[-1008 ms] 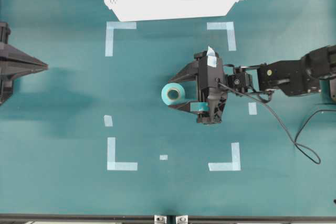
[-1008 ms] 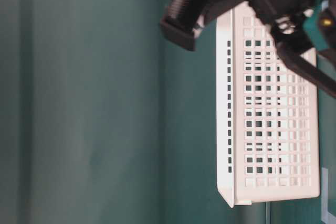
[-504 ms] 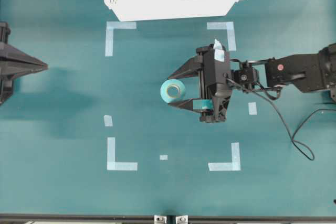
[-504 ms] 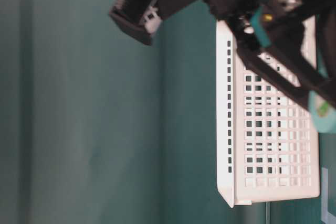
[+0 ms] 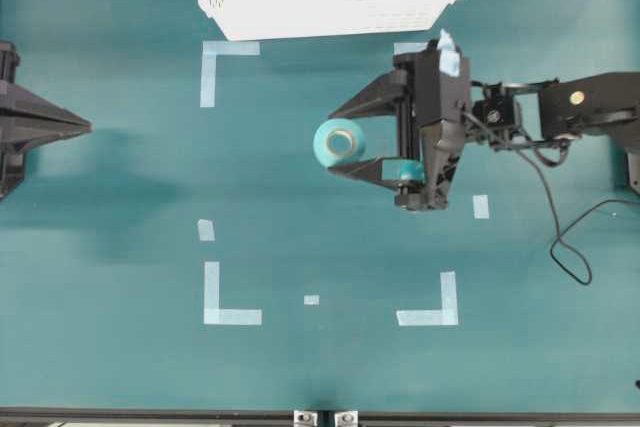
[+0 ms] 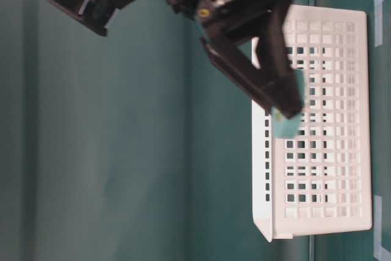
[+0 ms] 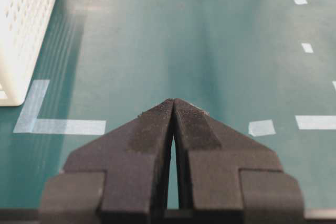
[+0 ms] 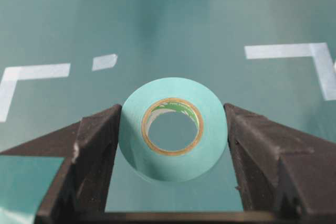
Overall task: Put the tape in the middle into the white basket.
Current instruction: 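Lift the tape roll and carry it up toward the white basket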
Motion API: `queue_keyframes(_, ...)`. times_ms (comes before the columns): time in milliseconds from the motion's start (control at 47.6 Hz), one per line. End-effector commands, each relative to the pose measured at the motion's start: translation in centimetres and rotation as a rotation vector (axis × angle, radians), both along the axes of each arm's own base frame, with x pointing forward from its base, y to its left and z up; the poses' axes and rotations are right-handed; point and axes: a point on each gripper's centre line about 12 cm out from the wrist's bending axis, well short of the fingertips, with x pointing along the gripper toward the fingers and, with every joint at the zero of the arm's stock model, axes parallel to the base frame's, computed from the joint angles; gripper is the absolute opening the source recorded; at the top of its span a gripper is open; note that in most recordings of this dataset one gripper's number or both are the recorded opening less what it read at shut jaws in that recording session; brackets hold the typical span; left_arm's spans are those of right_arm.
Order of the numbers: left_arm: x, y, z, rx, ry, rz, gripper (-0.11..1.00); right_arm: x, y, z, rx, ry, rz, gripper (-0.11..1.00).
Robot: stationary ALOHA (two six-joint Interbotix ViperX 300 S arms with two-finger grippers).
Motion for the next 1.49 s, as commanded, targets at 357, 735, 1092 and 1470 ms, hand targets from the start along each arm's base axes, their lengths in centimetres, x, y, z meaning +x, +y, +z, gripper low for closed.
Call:
queue_keyframes(357, 0.1, 0.0, 0.4, 0.002, -0.008, 0.001, -0.11, -0.6, -1.6, 2.5, -0.001, -0.048, -0.042, 0.67)
queue_keyframes(735, 0.1, 0.0, 0.5, 0.003, -0.009, 0.003, -0.11, -2.2, -6.3, 2.9, -0.022, -0.057, -0.165, 0.67)
queue_keyframes(1092, 0.1, 0.0, 0.4, 0.002, -0.006, 0.003, -0.11, -4.2, -10.8, 2.9, -0.04, -0.055, -0.295, 0.67)
queue_keyframes(1470, 0.1, 0.0, 0.4, 0.002, -0.008, 0.003, -0.11, -5.8, -14.7, 2.7, -0.044, -0.046, -0.415, 0.67)
